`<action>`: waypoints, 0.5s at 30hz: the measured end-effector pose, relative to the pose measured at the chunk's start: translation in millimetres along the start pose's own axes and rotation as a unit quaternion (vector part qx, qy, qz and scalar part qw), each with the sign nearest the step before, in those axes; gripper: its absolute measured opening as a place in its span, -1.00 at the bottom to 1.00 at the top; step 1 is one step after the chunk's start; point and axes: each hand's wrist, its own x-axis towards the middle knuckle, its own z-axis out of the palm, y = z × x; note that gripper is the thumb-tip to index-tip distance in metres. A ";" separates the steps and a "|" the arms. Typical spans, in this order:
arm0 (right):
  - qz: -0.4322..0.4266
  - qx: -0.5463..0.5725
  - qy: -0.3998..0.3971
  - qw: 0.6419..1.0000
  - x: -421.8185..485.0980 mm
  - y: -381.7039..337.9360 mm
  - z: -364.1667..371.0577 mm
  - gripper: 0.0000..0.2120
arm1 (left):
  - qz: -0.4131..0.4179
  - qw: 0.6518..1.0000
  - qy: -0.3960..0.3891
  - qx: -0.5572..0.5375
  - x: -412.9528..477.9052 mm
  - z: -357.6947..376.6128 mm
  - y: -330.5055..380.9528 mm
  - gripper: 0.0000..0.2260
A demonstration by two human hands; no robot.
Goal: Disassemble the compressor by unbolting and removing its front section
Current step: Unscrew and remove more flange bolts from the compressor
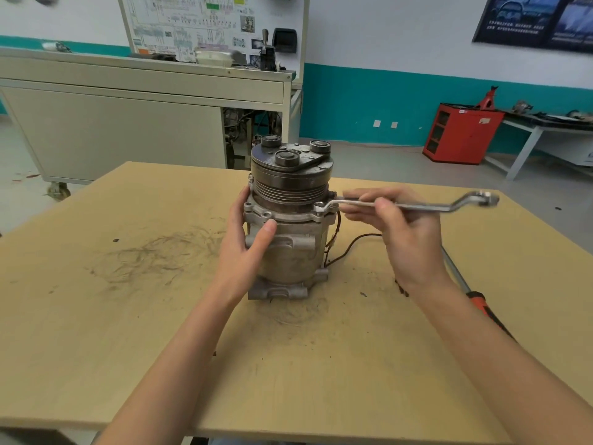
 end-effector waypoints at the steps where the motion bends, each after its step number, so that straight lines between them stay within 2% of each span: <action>1: 0.060 0.070 0.004 0.996 8.9 3.2 -4.0 -0.78 | 0.000 1.000 -0.001 0.000 0.1 0.0 0.0 -0.23; 4: 0.192 0.201 -0.002 0.961 35.1 13.3 -12.5 -0.74 | -0.004 1.000 -0.003 -0.003 -0.3 -0.5 0.1 -0.24; 7: 0.254 0.248 -0.029 0.934 53.0 25.2 -15.4 -0.72 | -0.004 1.000 -0.002 -0.001 -0.9 -0.4 0.5 -0.24; 12: 0.256 0.256 -0.054 0.931 67.6 24.7 -15.7 -0.72 | -0.006 1.000 -0.001 0.001 -1.5 -0.5 1.6 -0.23; 15: 0.208 0.197 -0.013 0.958 70.2 7.9 -24.0 -0.71 | -0.007 1.000 -0.001 0.001 -1.6 -0.9 1.8 -0.26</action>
